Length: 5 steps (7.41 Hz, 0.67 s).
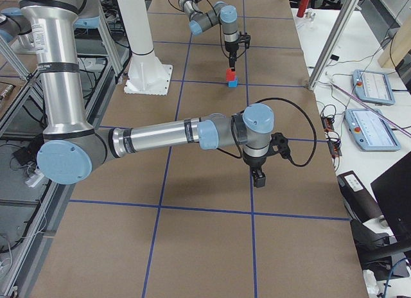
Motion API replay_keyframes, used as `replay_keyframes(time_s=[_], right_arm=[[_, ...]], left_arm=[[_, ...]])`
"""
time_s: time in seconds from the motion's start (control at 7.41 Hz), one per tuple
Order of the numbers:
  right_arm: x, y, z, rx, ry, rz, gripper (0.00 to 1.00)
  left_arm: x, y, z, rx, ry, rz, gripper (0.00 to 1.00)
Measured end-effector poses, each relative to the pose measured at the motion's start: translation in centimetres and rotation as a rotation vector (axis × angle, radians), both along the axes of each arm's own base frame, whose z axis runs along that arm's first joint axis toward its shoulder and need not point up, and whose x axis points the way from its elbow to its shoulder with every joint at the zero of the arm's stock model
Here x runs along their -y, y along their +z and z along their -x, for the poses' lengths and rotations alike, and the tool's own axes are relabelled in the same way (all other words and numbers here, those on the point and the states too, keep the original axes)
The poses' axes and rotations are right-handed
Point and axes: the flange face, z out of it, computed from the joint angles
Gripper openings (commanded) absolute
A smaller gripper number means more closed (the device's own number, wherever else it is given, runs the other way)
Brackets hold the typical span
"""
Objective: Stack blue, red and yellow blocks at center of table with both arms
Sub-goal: 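Lift the left gripper and move it toward the yellow cube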
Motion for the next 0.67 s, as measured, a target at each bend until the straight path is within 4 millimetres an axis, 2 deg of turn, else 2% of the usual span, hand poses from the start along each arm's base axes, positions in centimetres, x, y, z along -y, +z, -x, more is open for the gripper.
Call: replay_keyframes(time_s=[0.13,0.27,0.54,0.67], right_arm=[[0.0,0.0,0.0,0.000,0.000,-0.001,1.00],[0.0,0.0,0.0,0.000,0.000,-0.002,1.00],[0.1,-0.2,0.0,0.000,0.000,-0.007,1.00],[0.1,-0.1,0.0,-0.001,-0.001,-0.007,1.00]], left_arm=[[-0.4,2.8,5.2,0.007,0.055,-0.043,1.00],[-1.1,7.1,11.1,0.022,0.115,-0.096,1.00],[-1.3,16.6,23.0,0.089,0.223,-0.179,1.00],[-1.1,22.1,28.9,0.092,0.249,-0.158,1.00]])
